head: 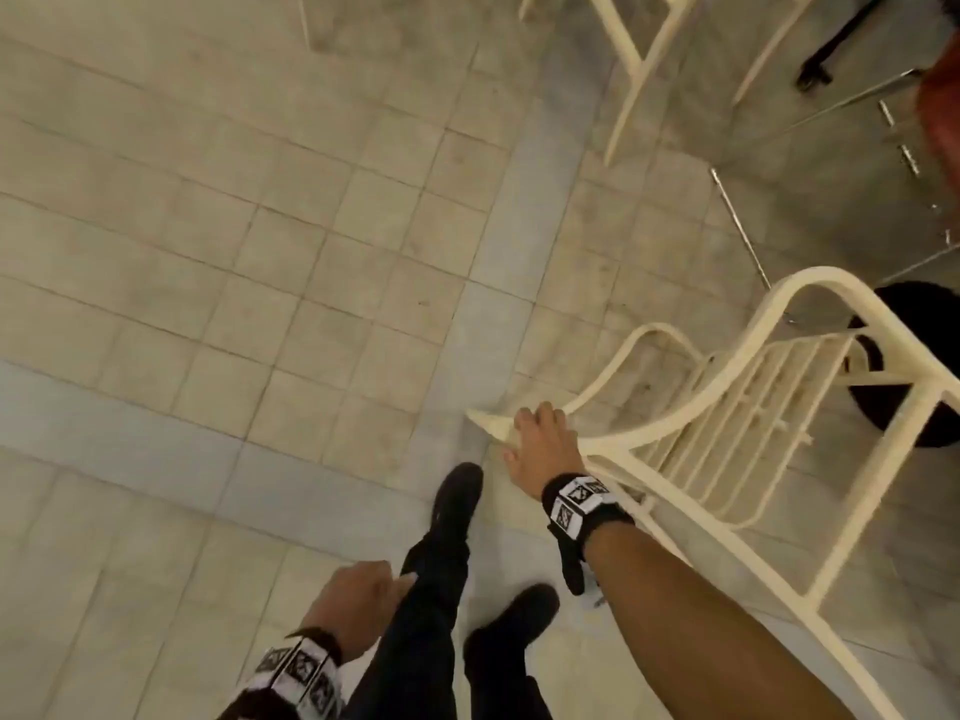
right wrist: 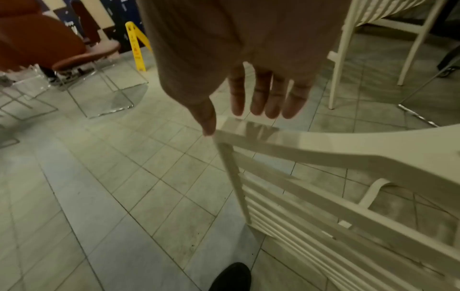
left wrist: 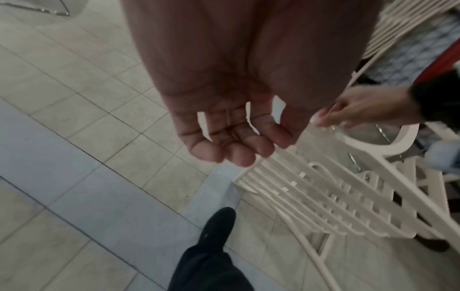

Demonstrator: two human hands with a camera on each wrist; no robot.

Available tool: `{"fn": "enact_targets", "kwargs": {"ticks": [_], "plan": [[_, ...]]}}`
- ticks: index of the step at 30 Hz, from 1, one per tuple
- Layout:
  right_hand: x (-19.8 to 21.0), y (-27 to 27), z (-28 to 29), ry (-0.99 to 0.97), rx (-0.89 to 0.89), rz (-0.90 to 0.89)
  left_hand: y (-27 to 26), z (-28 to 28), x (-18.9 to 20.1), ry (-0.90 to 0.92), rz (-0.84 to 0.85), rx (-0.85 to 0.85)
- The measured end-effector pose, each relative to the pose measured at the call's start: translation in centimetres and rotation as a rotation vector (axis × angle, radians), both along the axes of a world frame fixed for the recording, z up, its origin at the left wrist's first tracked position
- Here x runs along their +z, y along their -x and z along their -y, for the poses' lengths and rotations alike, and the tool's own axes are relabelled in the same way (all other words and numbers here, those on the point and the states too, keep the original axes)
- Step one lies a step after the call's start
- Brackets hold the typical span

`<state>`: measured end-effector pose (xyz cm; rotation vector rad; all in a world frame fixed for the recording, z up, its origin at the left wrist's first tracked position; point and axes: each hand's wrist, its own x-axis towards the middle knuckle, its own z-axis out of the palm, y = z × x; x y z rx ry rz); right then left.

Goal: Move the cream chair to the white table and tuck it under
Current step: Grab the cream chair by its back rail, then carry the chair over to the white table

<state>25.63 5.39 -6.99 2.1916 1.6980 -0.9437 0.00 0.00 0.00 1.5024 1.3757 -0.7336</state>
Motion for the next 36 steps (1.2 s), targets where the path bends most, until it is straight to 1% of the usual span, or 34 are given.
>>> {"fn": "enact_targets", "kwargs": {"ticks": [2, 4, 7, 8, 10, 12, 14, 16, 18, 22, 24, 26, 27, 29, 30, 32, 34, 36], "plan": [[-1.7, 0.7, -0.6, 0.130, 0.040, 0.045, -0.3, 0.6, -0.7, 0.027, 0.049, 0.111], [-3.0, 0.7, -1.3, 0.235, 0.027, 0.041, -0.7, 1.6, -0.4, 0.075, 0.043, 0.144], [-4.3, 0.5, -2.3, 0.331, -0.047, -0.025, 0.1, 2.6, -0.8, 0.158, 0.019, 0.102], [-4.0, 0.4, -2.4, 0.341, -0.073, -0.041, 0.6, 2.9, -0.8, 0.174, 0.001, 0.072], [-3.2, -0.1, -2.2, 0.268, -0.118, -0.023, 1.0, 2.7, -0.8, 0.203, -0.032, 0.047], [-1.3, -0.9, -1.9, 0.155, -0.113, 0.016, 1.7, 2.1, -1.1, 0.175, -0.043, 0.058], [2.0, -2.8, -1.4, 0.055, -0.108, 0.029, 1.6, 1.0, -1.2, 0.146, -0.041, -0.014], [6.2, -5.6, -0.6, -0.041, -0.122, 0.027, 0.5, -0.4, -1.2, 0.131, -0.016, -0.085], [11.1, -8.8, 1.0, -0.130, -0.171, 0.000, -1.8, -2.1, -0.7, 0.085, 0.039, -0.130], [22.1, -15.2, 7.2, -0.296, -0.296, -0.060, -9.5, -6.3, 1.4, -0.084, 0.193, -0.089], [26.9, -17.8, 11.5, -0.353, -0.362, -0.091, -14.0, -8.1, 2.8, -0.230, 0.317, -0.123], [30.6, -20.0, 16.1, -0.392, -0.431, -0.116, -18.4, -8.9, 4.0, -0.438, 0.408, -0.236], [32.0, -20.8, 18.4, -0.398, -0.470, -0.121, -20.6, -8.9, 4.7, -0.533, 0.435, -0.344], [33.8, -22.0, 22.9, -0.379, -0.513, -0.102, -24.7, -8.1, 6.0, -0.635, 0.447, -0.575], [34.2, -22.6, 25.3, -0.373, -0.536, -0.083, -26.6, -7.4, 6.6, -0.652, 0.446, -0.680], [34.5, -23.5, 30.3, -0.367, -0.595, -0.072, -29.8, -5.3, 7.4, -0.611, 0.423, -0.844], [34.6, -23.7, 35.7, -0.369, -0.624, -0.040, -31.9, -2.7, 8.0, -0.517, 0.385, -0.937], [34.2, -23.5, 41.1, -0.355, -0.611, -0.009, -33.2, 0.2, 8.5, -0.475, 0.382, -1.000]]}}
